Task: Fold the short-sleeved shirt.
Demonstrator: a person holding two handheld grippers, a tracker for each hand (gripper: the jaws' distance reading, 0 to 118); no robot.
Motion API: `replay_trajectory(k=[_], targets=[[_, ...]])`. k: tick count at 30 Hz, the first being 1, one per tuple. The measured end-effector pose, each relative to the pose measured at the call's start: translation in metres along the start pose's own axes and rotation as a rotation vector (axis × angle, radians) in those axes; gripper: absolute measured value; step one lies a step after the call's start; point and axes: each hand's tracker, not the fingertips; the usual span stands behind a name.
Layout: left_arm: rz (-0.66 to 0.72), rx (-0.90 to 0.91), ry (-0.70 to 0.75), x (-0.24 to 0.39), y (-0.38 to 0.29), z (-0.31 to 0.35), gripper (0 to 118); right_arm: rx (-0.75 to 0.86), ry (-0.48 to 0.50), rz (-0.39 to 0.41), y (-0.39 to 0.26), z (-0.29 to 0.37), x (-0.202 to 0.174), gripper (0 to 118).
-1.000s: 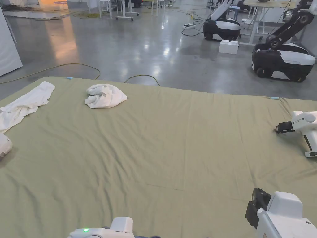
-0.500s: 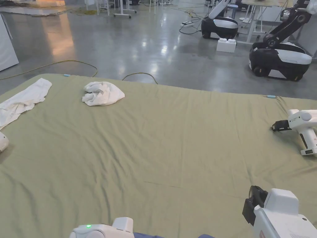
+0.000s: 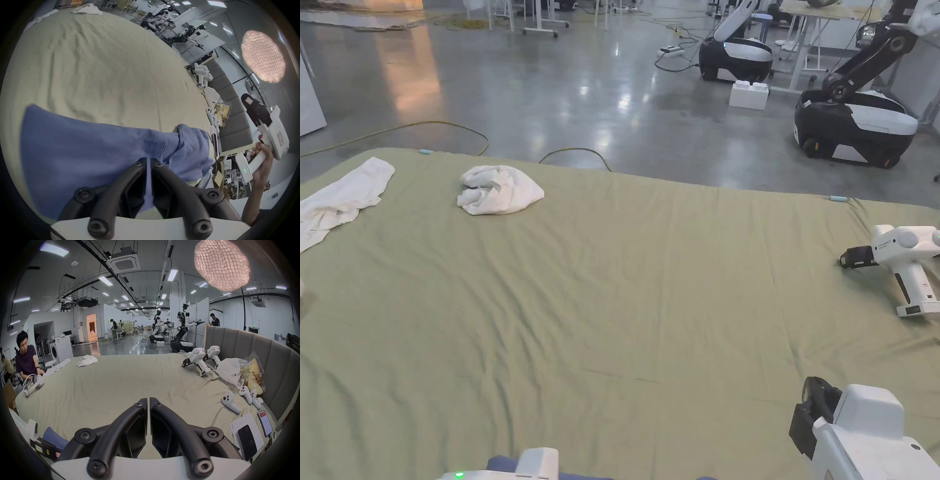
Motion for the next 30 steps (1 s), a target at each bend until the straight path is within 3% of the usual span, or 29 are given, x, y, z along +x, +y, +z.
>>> replay_trajectory(k=[1,3,5,9,12,18,21,23,24,25,26,30], targets=[[-0.007,0.012,-0.003,-0.004,0.003,0.013,23,0.01,0.002,0.0,0.002,0.001,0.001,1],[-0.002,0.057,-0.023,-0.018,0.009,0.04,55,0.026,0.003,-0.002,0.006,0.003,0.001,1],[-0.015,0.119,-0.031,-0.037,0.015,0.067,77,0.05,0.003,-0.006,0.009,0.004,0.002,1],[-0.013,0.181,0.041,-0.077,0.02,0.102,84,0.12,0.003,-0.018,0.016,0.01,0.001,1],[0.027,0.164,-0.003,-0.108,0.02,0.106,83,0.152,0.007,-0.021,0.023,0.013,-0.002,1],[0.255,0.081,-0.152,-0.153,0.008,0.071,80,0.155,0.018,-0.021,0.027,0.015,-0.006,1],[0.331,0.134,-0.26,-0.173,0.002,0.056,61,0.145,0.018,-0.03,0.024,0.018,-0.006,1],[0.355,0.126,-0.283,-0.175,0.0,0.049,55,0.139,0.014,-0.025,0.022,0.019,-0.008,1],[0.346,0.124,-0.282,-0.141,-0.006,0.069,50,0.136,0.013,-0.025,0.021,0.019,-0.008,1],[0.332,0.121,-0.287,-0.138,-0.006,0.069,40,0.131,0.014,-0.026,0.02,0.019,-0.008,1],[0.313,0.113,-0.269,-0.135,-0.006,0.067,22,0.126,0.012,-0.027,0.02,0.019,-0.008,1],[0.267,0.108,-0.261,-0.134,-0.007,0.053,13,0.116,0.012,-0.028,0.017,0.018,-0.009,1]])
